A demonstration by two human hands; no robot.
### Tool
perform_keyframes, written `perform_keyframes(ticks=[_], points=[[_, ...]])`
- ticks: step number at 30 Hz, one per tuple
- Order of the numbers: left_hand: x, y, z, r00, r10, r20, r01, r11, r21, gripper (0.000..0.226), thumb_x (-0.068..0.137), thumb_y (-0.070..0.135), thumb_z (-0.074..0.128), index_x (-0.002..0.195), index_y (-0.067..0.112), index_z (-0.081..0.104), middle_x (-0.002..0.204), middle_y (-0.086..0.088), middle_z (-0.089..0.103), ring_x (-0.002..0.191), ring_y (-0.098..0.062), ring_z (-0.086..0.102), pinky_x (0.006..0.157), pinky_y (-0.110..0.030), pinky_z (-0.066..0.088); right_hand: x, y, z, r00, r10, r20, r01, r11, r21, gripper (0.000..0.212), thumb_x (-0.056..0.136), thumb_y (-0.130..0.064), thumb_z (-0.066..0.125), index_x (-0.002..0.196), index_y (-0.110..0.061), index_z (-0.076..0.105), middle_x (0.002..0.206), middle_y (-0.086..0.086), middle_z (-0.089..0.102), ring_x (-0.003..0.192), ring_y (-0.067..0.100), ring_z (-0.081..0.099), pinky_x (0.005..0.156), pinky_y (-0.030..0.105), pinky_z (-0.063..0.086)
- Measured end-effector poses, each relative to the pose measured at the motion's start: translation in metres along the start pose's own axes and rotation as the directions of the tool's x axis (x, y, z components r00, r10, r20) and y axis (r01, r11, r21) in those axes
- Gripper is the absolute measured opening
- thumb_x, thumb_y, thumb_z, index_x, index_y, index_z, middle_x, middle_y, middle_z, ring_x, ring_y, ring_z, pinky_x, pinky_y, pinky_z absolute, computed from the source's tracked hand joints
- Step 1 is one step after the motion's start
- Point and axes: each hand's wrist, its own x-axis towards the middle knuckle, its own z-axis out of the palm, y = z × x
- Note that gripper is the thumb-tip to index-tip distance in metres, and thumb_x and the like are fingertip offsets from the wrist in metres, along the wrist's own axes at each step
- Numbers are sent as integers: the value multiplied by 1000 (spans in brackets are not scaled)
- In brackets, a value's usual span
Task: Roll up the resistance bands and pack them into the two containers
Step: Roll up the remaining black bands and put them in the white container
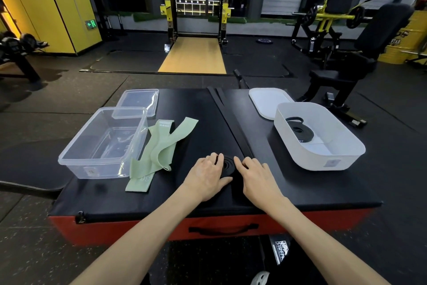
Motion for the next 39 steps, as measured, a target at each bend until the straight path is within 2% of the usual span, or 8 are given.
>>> perform_keyframes(ticks=[9,15,19,22,26,29,32,39], points=[[-1,7,7,998,-57,-26,58,998,27,73,97,54,33,146,2,19,135,-11,42,118,-23,47,100,-32,36,-4,-4,-2,996,-73,46,71,997,44,54,78,-19,69,128,-4,55,94,3,59,80,22,56,60,32,45],[1,13,5,994,-107,11,106,994,21,74,96,53,39,145,1,20,135,-12,42,119,-24,48,98,-33,38,-1,-4,-1,997,-64,50,57,990,126,53,80,-11,68,131,-10,54,93,4,59,77,21,55,60,30,42],[21,-11,-19,974,64,219,-45,995,-91,82,84,57,59,142,7,30,134,-10,45,121,-27,47,100,-39,41,-1,1,0,997,-77,20,74,988,135,62,69,-2,73,129,-11,57,89,1,58,73,20,54,58,27,39],[36,-29,-32,893,285,347,-237,955,-177,88,81,49,68,149,13,25,148,-3,32,129,-25,38,107,-38,34,-1,3,-1,996,-89,11,87,988,130,71,59,5,71,127,-12,59,88,0,58,71,19,54,58,26,36],[44,-38,-27,860,365,357,-276,921,-275,81,85,48,65,149,16,28,145,6,37,128,-22,42,108,-37,34,-2,12,0,991,-125,52,115,979,166,73,64,6,64,133,-16,52,95,-3,57,78,18,55,68,27,39],[38,-39,-22,863,368,345,-298,924,-241,77,89,50,57,150,16,24,150,5,31,127,-24,42,108,-35,32,-5,22,0,991,-115,63,94,960,264,55,81,2,56,133,-14,48,108,-2,59,97,19,56,86,32,42],[30,-38,-21,881,358,308,-306,929,-207,74,93,50,51,151,16,21,154,2,25,127,-27,41,108,-34,29,-3,27,-2,992,-83,98,56,966,252,38,91,-7,53,129,-11,50,114,2,59,104,22,56,86,36,43],[21,-32,-24,911,320,260,-286,944,-163,73,95,53,45,151,13,21,150,-1,28,126,-25,41,105,-31,29,-1,28,-1,1000,-2,26,1,999,36,21,79,-20,70,97,-20,60,103,-9,59,104,17,56,90,42,39]])
